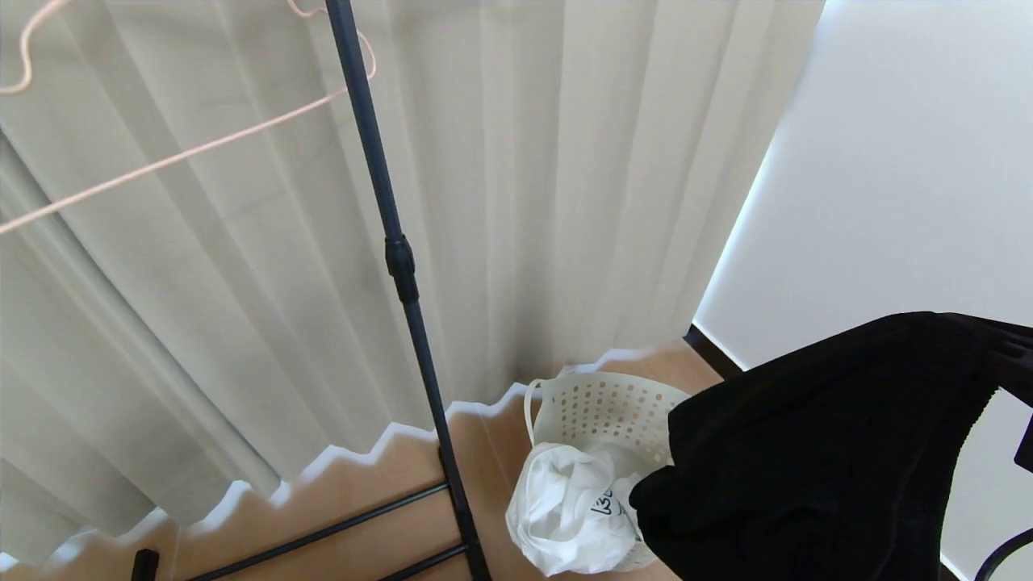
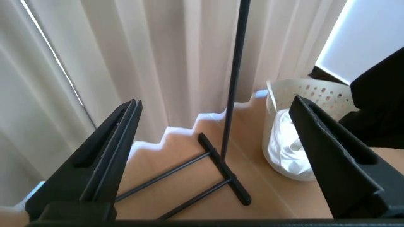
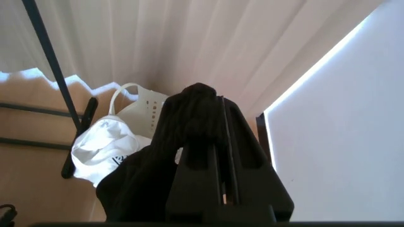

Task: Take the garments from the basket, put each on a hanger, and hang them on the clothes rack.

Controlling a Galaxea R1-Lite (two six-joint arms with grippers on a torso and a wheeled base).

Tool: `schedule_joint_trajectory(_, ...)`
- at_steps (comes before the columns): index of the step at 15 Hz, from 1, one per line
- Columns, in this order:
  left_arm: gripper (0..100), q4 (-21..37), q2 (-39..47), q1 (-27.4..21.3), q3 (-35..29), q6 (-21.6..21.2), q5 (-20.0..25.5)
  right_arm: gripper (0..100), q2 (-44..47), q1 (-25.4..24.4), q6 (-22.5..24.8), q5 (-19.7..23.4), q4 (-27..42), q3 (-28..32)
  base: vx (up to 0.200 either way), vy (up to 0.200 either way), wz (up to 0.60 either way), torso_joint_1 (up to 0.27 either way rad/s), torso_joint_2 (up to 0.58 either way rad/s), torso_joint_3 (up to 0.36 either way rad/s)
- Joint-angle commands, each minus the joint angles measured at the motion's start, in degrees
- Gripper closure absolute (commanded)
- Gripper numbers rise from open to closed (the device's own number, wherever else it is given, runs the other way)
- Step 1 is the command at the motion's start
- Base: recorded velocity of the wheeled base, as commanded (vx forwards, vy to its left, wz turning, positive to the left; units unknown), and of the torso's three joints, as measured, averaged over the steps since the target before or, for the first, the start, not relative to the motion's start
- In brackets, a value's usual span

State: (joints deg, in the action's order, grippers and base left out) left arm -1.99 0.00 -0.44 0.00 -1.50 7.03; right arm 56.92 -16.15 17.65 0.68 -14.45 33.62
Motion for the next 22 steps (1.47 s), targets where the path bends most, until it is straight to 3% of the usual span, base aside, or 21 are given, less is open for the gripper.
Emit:
schedule_joint_trajectory(1, 0, -0.03, 0.00, 0.00, 0.00, 0.01, 0.00, 100, 0.21, -0.02, 0.01, 0.02, 0.03, -0.05, 0.000, 0.000, 0.00, 0.085, -0.45, -0.173)
schedule_joint_trajectory(7, 0, -0.03, 0.00, 0.00, 0.00, 0.01, -0.09, 100, 0.12, -0.02, 0.01, 0.02, -0.06, -0.14, 0.000, 0.000, 0.00, 0.115, -0.46, -0.199)
schedule_joint_trajectory(22, 0, -0.03, 0.00, 0.00, 0.00, 0.01, 0.00, 100, -0.14, -0.02, 0.89, 0.02, -0.06, -0.49, 0.000, 0.000, 0.00, 0.203, -0.54, -0.339)
